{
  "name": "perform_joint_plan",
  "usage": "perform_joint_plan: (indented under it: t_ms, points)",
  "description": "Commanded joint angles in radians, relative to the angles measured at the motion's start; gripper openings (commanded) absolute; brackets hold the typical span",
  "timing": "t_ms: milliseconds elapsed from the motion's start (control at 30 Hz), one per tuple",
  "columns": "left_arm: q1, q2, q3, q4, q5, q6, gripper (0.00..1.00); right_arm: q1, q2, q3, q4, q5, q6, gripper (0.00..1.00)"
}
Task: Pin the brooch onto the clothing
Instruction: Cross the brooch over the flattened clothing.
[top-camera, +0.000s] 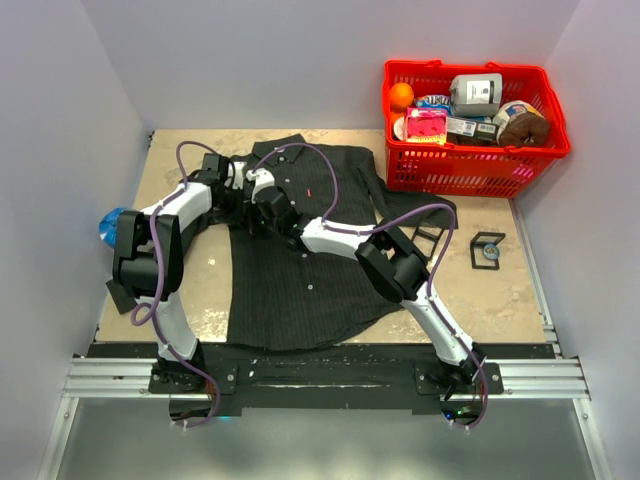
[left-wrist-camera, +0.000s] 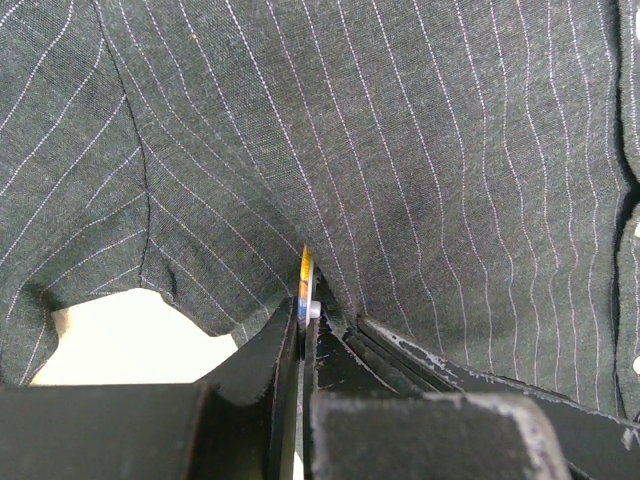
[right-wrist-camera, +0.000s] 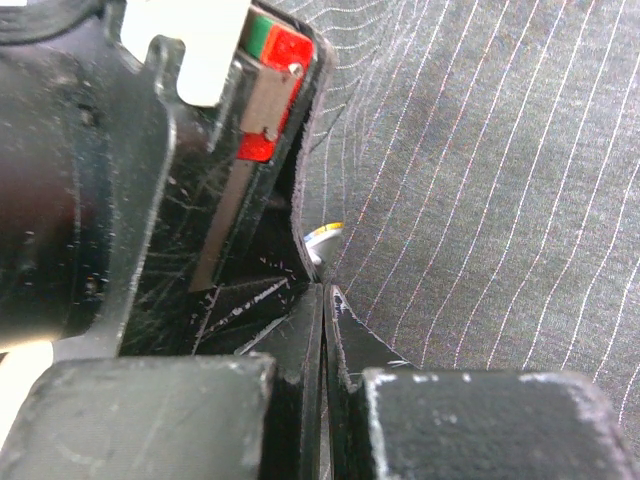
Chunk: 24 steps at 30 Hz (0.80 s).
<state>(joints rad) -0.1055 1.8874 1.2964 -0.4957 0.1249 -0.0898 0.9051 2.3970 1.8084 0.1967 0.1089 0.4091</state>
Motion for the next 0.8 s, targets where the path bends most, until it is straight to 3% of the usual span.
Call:
perform_joint_plan:
  t_ms: [0, 767]
  points:
    - [-0.003, -0.02, 0.029, 0.016, 0.002, -0.007, 0.0, 0.0, 0.001, 0.063, -0.016, -0.021, 0.013, 0.0]
    - [0.036, -0.105, -0.035, 0.135, 0.105, -0.062, 0.0, 0.0, 0.033, 0.058, -0.046, -0.034, 0.014, 0.0]
